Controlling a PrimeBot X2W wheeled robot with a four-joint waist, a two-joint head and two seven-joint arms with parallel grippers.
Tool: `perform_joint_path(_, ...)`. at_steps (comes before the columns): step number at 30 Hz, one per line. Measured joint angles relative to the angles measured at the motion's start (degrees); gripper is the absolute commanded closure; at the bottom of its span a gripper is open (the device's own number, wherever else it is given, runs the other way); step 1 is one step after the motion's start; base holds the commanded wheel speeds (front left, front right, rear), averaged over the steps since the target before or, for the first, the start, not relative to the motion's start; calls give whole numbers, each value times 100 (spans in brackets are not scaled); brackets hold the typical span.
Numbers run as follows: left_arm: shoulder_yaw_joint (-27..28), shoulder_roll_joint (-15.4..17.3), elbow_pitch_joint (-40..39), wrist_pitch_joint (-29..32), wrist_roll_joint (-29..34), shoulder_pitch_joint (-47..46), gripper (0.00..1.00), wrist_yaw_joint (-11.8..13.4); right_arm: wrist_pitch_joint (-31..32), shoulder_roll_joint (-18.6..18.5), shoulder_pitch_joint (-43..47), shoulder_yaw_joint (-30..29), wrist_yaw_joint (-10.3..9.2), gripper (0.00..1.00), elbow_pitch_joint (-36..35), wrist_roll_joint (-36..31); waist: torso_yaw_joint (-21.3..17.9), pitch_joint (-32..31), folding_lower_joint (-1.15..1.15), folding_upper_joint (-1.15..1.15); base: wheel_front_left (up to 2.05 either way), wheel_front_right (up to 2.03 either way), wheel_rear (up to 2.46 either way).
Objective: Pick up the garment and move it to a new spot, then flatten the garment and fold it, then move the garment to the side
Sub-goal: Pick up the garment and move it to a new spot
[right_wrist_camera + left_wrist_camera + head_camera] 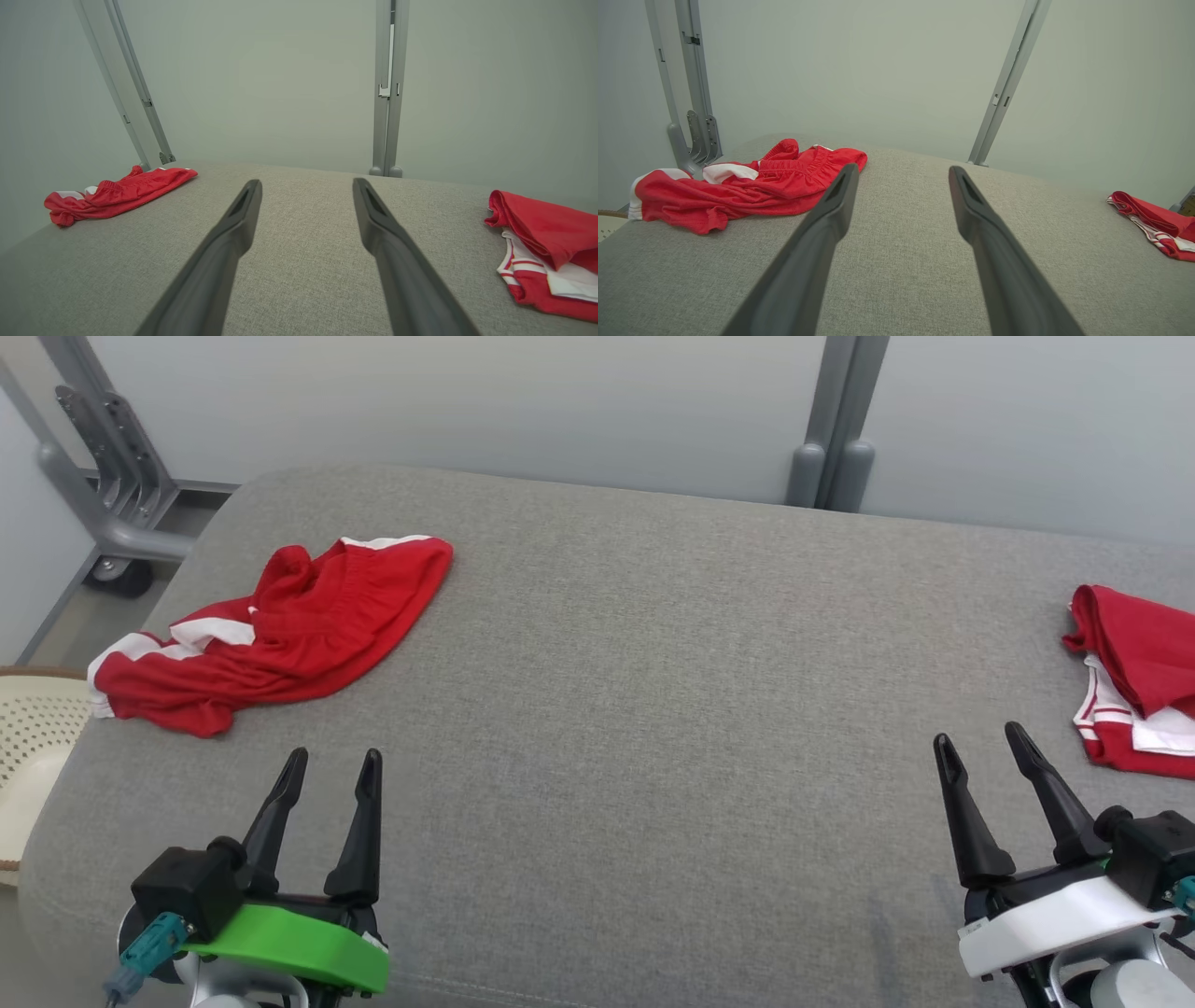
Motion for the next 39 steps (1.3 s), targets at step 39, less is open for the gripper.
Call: perform_joint_path(39, 620, -10, 64, -1, -24, 7, 0, 9, 10, 272, -343, 533, 332, 0, 149, -94, 1523, 68, 0, 0, 0, 0, 0)
